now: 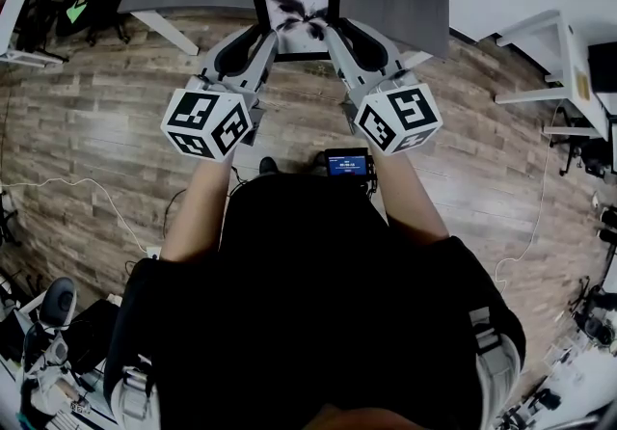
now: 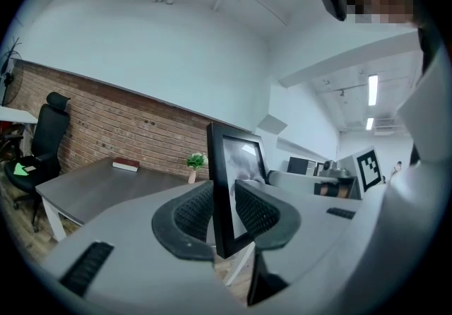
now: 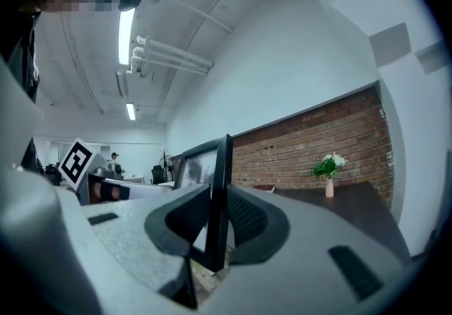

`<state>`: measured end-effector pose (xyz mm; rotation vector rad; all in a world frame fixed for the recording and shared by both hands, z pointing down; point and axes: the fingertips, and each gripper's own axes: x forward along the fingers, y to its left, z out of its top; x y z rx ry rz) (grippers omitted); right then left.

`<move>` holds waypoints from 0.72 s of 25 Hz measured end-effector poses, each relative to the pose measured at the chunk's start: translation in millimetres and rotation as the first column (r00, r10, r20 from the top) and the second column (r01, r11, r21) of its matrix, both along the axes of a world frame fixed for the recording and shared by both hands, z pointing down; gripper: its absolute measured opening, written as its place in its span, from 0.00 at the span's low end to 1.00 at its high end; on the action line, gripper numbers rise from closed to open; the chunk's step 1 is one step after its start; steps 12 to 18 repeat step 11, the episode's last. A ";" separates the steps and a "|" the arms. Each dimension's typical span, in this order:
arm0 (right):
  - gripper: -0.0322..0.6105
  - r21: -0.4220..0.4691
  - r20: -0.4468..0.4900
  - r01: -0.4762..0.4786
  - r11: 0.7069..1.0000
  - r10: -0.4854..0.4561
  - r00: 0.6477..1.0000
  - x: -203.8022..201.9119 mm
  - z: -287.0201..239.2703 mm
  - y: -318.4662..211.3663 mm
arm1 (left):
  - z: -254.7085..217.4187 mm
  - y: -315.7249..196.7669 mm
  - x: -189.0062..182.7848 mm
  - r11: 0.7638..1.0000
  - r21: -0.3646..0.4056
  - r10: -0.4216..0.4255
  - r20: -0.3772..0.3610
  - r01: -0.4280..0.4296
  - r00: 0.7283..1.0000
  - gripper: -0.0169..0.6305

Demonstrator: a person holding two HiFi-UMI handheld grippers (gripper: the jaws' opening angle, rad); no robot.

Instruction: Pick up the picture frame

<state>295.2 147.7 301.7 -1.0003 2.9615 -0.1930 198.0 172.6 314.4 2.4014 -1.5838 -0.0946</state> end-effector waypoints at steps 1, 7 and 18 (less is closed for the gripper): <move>0.17 0.000 0.002 0.001 1.000 -0.001 1.000 0.6 -0.5 -0.8 | -0.9 -0.7 0.6 1.000 0.002 -0.001 0.000 0.001 1.000 0.16; 0.17 -0.003 0.020 0.012 1.000 -0.012 1.000 10.8 -0.3 -8.0 | -1.6 -6.4 10.8 1.000 0.004 -0.012 0.004 0.012 1.000 0.16; 0.17 -0.017 0.028 0.035 0.999 -0.035 0.999 24.0 1.4 -14.0 | -0.9 -12.2 23.8 1.000 0.000 -0.019 0.002 0.019 1.000 0.16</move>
